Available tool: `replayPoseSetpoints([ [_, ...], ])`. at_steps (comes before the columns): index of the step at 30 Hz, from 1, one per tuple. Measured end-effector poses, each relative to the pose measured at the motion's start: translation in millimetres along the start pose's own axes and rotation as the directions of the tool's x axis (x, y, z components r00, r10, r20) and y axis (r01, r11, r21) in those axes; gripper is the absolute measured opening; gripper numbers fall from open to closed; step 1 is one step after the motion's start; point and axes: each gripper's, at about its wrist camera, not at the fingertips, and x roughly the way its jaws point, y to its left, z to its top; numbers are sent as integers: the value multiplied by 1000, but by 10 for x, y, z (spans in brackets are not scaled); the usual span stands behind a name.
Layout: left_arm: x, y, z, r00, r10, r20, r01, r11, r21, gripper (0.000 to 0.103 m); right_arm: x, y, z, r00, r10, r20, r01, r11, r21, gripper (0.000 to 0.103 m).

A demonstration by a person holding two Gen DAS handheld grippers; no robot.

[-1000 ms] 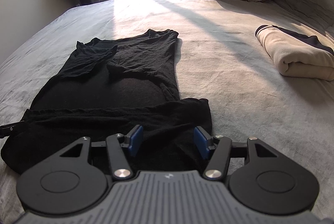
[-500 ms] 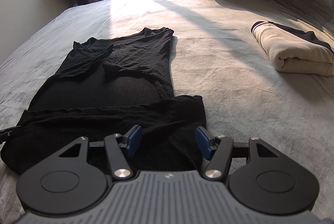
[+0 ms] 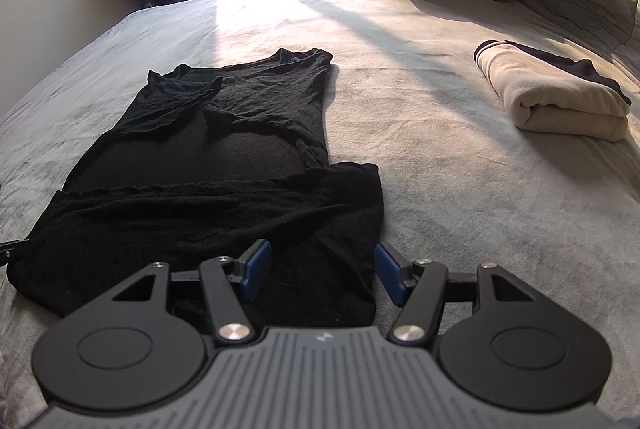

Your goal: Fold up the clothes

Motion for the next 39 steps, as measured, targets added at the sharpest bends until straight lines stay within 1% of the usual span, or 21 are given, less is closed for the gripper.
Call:
replayPoseSetpoints([
  [6, -42, 66, -14, 997, -46, -59, 42, 997, -61, 54, -83, -79, -84, 1000, -6, -10, 6, 1000, 13, 62],
  [10, -44, 122, -16, 991, -86, -101, 75, 991, -108, 53, -125, -158, -153, 1000, -4, -30, 5, 999, 32, 62],
  [13, -30, 167, -12, 981, -130, -142, 110, 984, -142, 52, -140, -225, -195, 999, 1, -45, 1, 998, 55, 63],
  [15, -17, 186, -9, 976, -147, -161, 122, 980, -155, 52, -151, -274, -209, 998, 10, -54, -5, 997, 81, 63],
  [20, 11, 283, 11, 959, -205, -196, 158, 960, -231, 52, -184, -424, -239, 995, 63, -77, -48, 982, 184, 63],
  [24, -9, 384, -7, 948, -238, -213, 171, 942, -290, 47, -203, -538, -281, 990, 97, -99, -70, 966, 249, 63],
  [27, -21, 428, -24, 940, -259, -222, 182, 931, -315, 47, -226, -630, -309, 984, 143, -107, -104, 945, 310, 63],
  [30, -27, 448, -39, 936, -272, -225, 190, 925, -329, 47, -245, -693, -340, 975, 193, -112, -141, 922, 361, 63],
  [35, -5, 499, -70, 929, -298, -219, 200, 903, -380, 47, -251, -732, -386, 956, 268, -116, -196, 884, 425, 63],
  [37, 21, 502, -81, 928, -304, -215, 204, 898, -391, 47, -231, -738, -407, 951, 287, -112, -209, 868, 450, 63],
  [39, 50, 505, -86, 927, -311, -209, 210, 893, -397, 47, -197, -730, -420, 950, 293, -109, -213, 861, 462, 64],
])
